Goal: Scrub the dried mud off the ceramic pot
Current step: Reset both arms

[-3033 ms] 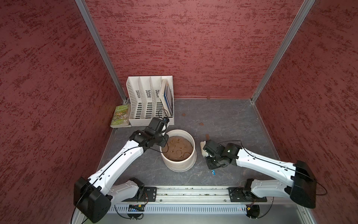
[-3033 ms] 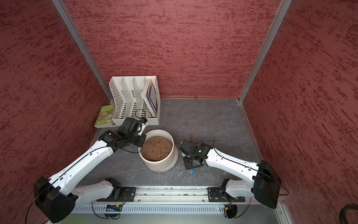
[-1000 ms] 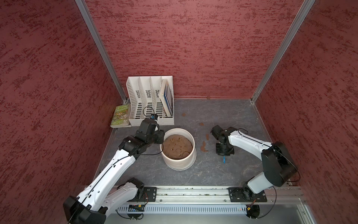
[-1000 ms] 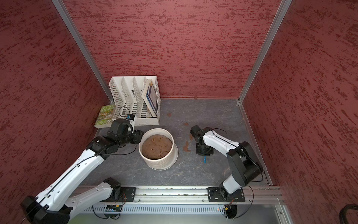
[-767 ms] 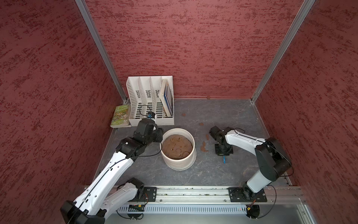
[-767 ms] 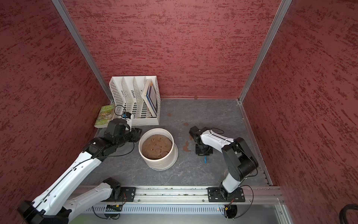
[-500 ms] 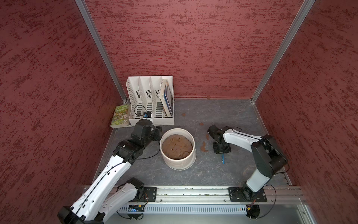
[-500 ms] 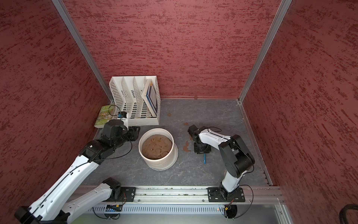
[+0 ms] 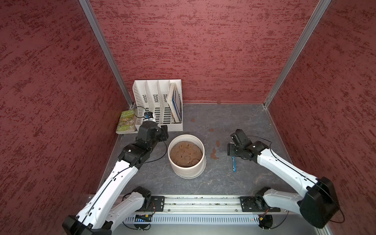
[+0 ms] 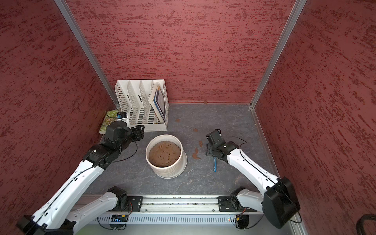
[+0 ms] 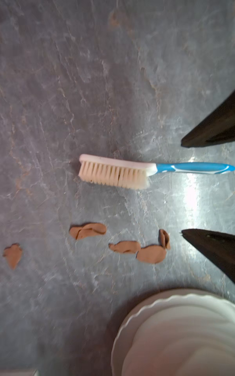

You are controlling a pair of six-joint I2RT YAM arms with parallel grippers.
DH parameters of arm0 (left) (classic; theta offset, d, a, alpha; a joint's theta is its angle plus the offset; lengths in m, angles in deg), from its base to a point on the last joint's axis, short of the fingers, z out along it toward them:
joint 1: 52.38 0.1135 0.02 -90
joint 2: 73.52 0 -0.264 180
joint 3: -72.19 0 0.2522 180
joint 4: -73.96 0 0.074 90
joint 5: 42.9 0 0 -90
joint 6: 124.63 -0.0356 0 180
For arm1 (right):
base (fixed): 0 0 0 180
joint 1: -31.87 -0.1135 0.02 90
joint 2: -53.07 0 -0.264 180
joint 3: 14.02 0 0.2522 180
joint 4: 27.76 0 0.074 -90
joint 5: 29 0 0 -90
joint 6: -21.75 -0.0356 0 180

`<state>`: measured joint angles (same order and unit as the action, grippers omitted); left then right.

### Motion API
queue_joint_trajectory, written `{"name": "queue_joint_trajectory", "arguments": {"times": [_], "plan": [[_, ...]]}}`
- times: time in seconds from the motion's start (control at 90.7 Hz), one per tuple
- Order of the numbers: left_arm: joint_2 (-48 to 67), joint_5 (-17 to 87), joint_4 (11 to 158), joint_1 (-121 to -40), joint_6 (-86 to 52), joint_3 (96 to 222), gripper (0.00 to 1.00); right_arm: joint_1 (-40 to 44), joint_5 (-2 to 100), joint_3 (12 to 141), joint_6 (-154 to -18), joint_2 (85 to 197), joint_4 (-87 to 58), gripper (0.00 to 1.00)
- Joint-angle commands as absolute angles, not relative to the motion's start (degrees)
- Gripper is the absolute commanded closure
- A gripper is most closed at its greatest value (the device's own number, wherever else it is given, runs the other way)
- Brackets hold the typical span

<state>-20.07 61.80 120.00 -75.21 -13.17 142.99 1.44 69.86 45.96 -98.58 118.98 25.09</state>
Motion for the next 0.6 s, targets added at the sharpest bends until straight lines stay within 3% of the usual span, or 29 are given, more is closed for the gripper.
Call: {"name": "queue_joint_trajectory", "arguments": {"times": [0.0, 0.066, 0.088, 0.187, 0.375, 0.474, 0.584], "plan": [[-19.44, 64.51, 113.49, -74.88, -12.91, 144.59, 0.22, 1.46, 65.66, 43.60, -98.85, 113.81, 15.47, 0.22], [-19.97, 64.77, 110.62, -74.86, -14.54, 143.51, 0.03, 1.63, 66.22, 42.74, -98.99, 109.59, 13.62, 0.17], [-20.26, 64.75, 109.25, -74.79, -15.30, 142.99, 0.01, 1.64, 66.48, 42.55, -99.08, 108.15, 13.25, 0.16], [-21.74, 69.24, 105.30, -74.79, -18.34, 140.98, 0.00, 1.73, 69.06, 41.97, -100.93, 104.00, 12.94, 0.14], [-22.57, 87.18, 101.64, -73.11, -31.15, 136.79, 0.00, 1.98, 80.07, 41.14, -107.42, 101.18, 16.83, 0.11], [-21.62, 87.04, 103.88, -70.37, -32.76, 136.71, 0.00, 1.93, 86.50, 42.18, -108.72, 101.38, 20.70, 0.11], [-24.81, 84.28, 101.91, -68.29, -29.58, 132.48, 0.00, 1.91, 84.46, 43.71, -104.69, 102.46, 20.90, 0.10]]}}
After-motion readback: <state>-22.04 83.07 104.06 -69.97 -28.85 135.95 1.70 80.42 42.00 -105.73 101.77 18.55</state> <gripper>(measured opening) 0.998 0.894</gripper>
